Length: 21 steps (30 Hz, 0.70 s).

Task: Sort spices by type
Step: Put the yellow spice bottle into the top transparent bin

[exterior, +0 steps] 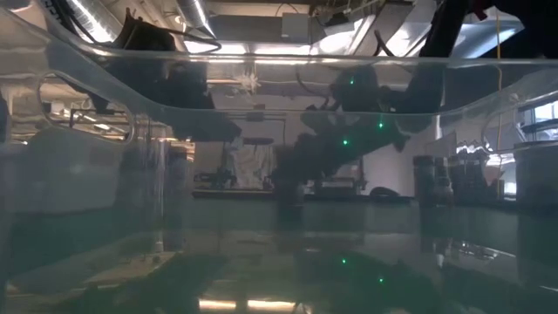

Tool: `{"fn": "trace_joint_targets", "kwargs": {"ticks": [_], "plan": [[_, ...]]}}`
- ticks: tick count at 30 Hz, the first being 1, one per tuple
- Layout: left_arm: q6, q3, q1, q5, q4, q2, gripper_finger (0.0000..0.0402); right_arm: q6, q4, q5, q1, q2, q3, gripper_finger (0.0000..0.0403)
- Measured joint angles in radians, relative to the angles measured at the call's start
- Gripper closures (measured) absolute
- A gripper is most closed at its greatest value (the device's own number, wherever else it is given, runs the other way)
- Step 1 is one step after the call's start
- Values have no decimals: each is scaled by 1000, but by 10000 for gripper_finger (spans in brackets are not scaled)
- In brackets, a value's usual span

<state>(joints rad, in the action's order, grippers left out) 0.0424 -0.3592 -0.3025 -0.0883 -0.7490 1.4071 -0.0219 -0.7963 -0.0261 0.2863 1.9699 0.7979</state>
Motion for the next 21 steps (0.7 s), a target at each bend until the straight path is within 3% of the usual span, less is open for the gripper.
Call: {"fn": "trace_joint_targets", "kwargs": {"ticks": [5,10,21], "plan": [[27,-1,0,-2,-2,0,107,5,43,33,0,-23,0,81],[51,-1,0,-2,-67,0,104,67,195,33,0,-128,0,65],[84,-100,3,-28,-102,29,30,181,585,88,2,-381,0,63]]}}
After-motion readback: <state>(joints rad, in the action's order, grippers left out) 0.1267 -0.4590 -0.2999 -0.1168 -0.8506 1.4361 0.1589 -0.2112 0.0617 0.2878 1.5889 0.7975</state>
